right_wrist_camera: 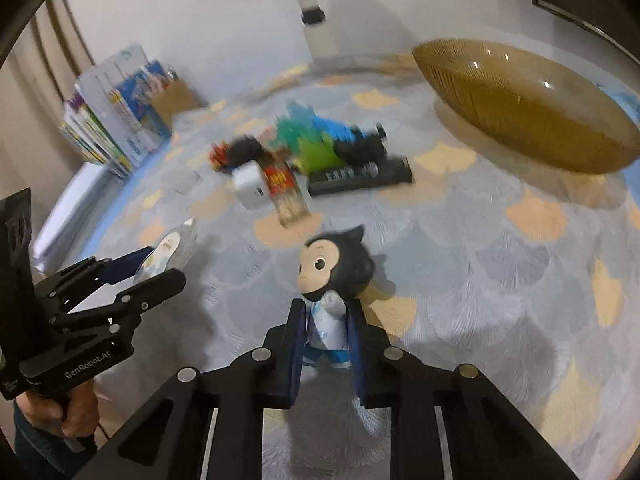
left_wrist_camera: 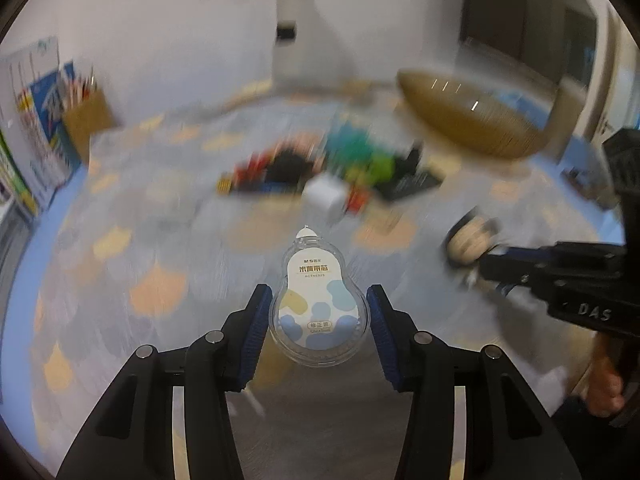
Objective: Organize rigid objects
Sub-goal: 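Carry both items over the amber bowl and open both tools to drop them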
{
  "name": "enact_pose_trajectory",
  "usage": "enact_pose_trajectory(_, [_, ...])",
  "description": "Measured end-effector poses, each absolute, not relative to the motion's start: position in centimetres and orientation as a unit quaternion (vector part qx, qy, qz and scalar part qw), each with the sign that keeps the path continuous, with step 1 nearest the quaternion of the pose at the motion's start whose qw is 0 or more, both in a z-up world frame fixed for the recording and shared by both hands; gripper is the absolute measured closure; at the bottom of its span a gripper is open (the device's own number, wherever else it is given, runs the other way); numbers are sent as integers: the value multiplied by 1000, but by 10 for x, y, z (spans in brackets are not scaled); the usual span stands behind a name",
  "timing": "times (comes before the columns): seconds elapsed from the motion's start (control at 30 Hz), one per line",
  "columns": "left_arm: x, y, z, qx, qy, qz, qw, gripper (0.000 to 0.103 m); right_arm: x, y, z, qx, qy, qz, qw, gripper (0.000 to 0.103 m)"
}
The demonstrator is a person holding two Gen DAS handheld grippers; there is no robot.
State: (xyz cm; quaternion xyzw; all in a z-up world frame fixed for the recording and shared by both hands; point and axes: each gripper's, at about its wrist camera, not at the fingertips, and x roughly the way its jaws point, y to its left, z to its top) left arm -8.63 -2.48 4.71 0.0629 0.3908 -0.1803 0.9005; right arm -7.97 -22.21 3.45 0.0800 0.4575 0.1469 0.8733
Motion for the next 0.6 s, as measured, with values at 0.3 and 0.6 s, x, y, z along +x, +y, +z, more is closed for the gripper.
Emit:
enact_pose_trajectory(0.3, [-64, -77, 109, 67, 320, -223, 919, 57, -59, -280, 93, 91, 427, 179, 882, 97])
enact_pose_trajectory(0.6, [-67, -83, 78, 60, 363, -224, 902, 57, -78, -284, 40, 109, 484, 243, 833, 27])
